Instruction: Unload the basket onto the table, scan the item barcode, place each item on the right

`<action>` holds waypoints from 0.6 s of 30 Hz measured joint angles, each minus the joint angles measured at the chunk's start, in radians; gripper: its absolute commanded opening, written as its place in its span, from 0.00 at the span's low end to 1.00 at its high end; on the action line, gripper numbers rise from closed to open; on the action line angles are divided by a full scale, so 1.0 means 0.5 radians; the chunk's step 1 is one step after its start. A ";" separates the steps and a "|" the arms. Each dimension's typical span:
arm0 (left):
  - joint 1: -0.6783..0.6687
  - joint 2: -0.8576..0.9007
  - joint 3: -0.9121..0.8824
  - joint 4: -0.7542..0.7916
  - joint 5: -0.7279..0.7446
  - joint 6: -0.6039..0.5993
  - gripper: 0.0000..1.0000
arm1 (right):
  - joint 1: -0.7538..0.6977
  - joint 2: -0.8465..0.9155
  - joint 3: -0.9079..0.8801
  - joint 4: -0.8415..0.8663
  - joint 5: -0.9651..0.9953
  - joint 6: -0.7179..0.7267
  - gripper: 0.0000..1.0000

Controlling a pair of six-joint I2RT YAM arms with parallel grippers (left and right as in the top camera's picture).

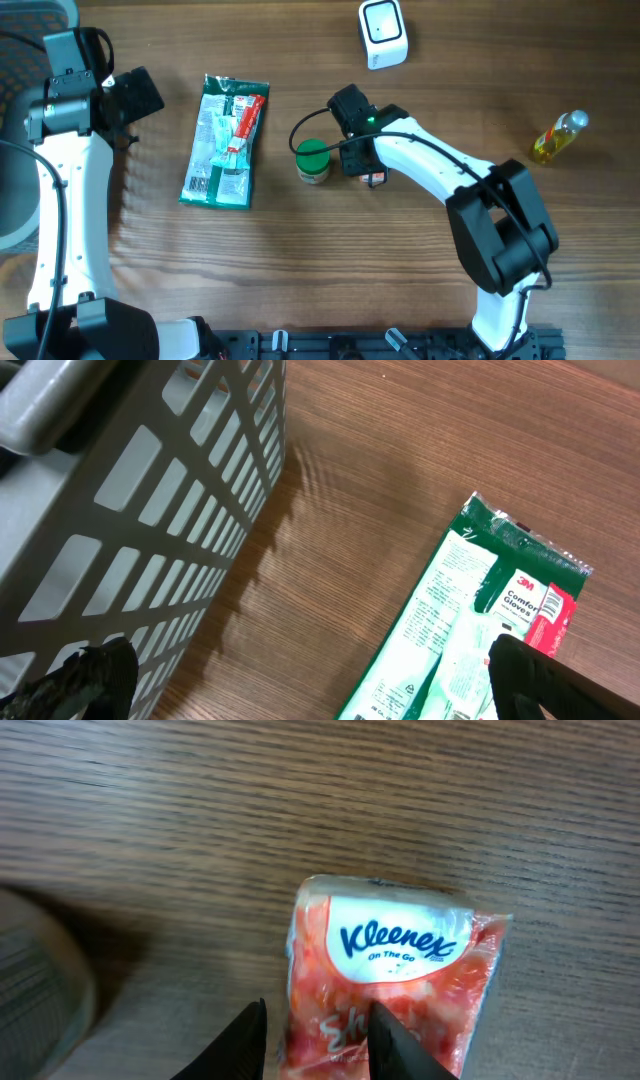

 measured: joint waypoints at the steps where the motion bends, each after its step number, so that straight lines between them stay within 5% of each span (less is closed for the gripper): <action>1: 0.000 0.000 0.000 0.000 0.000 0.000 1.00 | 0.001 0.004 0.000 0.001 0.008 0.001 0.24; 12: 0.000 0.000 0.000 0.000 0.000 -0.001 1.00 | -0.199 0.017 0.006 -0.234 0.180 -0.027 0.40; 18: 0.000 0.000 0.000 0.000 0.000 0.000 1.00 | -0.198 0.017 0.008 -0.262 0.224 -0.047 0.21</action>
